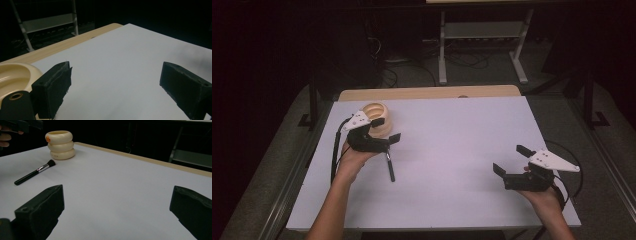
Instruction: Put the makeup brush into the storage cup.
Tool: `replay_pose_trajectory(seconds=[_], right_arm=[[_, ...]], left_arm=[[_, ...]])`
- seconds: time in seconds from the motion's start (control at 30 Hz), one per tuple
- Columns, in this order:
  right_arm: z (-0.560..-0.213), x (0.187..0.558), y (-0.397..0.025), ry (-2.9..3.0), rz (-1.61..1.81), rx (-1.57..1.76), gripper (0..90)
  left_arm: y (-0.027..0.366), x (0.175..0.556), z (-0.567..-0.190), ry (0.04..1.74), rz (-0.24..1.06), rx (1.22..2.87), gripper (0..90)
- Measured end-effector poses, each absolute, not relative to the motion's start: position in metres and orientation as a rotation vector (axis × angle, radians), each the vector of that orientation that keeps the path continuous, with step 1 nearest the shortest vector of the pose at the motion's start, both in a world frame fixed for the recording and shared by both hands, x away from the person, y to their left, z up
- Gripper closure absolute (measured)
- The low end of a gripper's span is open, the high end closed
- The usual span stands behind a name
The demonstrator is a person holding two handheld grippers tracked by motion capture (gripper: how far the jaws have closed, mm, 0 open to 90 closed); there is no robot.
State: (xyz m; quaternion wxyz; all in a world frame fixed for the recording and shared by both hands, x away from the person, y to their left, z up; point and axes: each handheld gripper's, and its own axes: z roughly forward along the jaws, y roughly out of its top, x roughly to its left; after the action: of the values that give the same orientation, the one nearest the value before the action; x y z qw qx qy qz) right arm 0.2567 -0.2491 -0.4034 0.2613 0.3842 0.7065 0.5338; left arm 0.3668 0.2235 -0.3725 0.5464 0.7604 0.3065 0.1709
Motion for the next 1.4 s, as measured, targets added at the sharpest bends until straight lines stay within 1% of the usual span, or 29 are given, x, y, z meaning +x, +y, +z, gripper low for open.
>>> replay_pose_trajectory(seconds=[0.53,0.73,0.77,1.17,1.2,1.23,1.4], right_arm=[[-0.409,0.258,-0.243,1.943,1.420,1.018,0.0],[-0.411,0.258,-0.243,1.948,1.417,1.015,0.0],[-0.411,0.258,-0.243,1.948,1.414,1.015,0.0],[-0.411,0.259,-0.244,1.949,1.409,1.017,0.0],[-0.411,0.259,-0.244,1.948,1.409,1.017,0.0],[-0.411,0.259,-0.244,1.946,1.411,1.018,0.0],[-0.411,0.259,-0.245,1.944,1.415,1.023,0.0]], left_arm=[[0.226,0.371,-0.373,0.813,0.410,1.837,9.8],[0.225,0.373,-0.374,0.845,0.423,1.883,9.8],[0.224,0.374,-0.374,0.873,0.407,1.887,9.8],[0.222,0.378,-0.378,0.936,0.370,1.963,9.9],[0.221,0.378,-0.378,0.940,0.362,1.973,10.2],[0.221,0.377,-0.378,0.940,0.360,1.974,13.0],[0.220,0.378,-0.379,0.977,0.336,1.996,13.0]])
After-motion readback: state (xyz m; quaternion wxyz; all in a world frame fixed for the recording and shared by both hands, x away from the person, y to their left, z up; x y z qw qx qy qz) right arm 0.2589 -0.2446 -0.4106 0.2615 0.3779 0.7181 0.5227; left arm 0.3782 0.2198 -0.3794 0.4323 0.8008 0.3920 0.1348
